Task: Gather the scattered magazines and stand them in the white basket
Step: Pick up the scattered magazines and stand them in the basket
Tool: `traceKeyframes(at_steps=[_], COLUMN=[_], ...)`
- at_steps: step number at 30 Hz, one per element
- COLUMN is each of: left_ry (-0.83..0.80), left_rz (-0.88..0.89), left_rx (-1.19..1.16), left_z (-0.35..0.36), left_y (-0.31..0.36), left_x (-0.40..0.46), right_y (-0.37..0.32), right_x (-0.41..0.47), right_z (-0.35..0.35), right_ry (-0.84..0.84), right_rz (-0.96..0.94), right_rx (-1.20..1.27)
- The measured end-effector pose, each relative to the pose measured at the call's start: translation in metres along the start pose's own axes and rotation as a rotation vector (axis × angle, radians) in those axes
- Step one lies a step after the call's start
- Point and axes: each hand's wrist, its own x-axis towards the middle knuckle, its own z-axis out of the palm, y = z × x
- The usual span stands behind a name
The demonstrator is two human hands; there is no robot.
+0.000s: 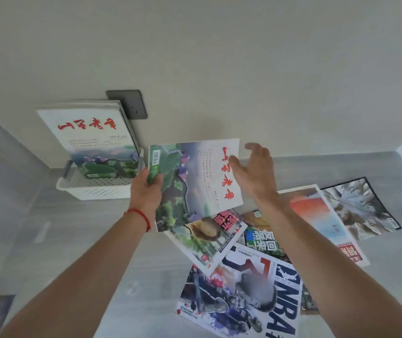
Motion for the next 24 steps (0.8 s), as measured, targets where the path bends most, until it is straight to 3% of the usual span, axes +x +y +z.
traceKeyframes(at_steps=[2,4,7,9,11,17,21,24], left_ry=[0.06,0.059,-0.016,-0.086,-0.15,-0.119,-0.239,-0.14], left_rz=[-0.148,-0.263,-0.355,-0.397,-0.418,-0.367,-0.083,0.18], left_rx=[-0.244,-0.479,-0.696,-0.775,-0.804,-0.592,-0.159,-0.009], left_z=[-0.025,-0.048,-0.082,-0.104,-0.124,-0.201,-0.225,-0.231], left_y=[-0.017,-0.031,-0.051,-0.063,-0.075,-0.096,-0.069,-0.037], left_x=[-0.001,-0.004,-0.014,-0.018,-0.02,0.011,0.045,0.079], right_y=[0.005,0.001,-0.022,-0.038,-0.053,-0.086,-0.125,-0.162], right_x=[-0.045,-0.085,-0.113,-0.116,-0.116,-0.102,-0.084,-0.065], right_z=[0.03,0.063,0.104,0.122,0.132,0.137,0.136,0.14], right_ry=[-0.05,-0.145,-0.254,-0.252,-0.222,-0.272,-0.346,-0.335], right_rz=[0.223,0.48,0.765,0.708,0.586,0.213,-0.014,-0.181], right_rx=[0.051,0.256,0.926,1.132,1.155,0.839,0.64,0.481])
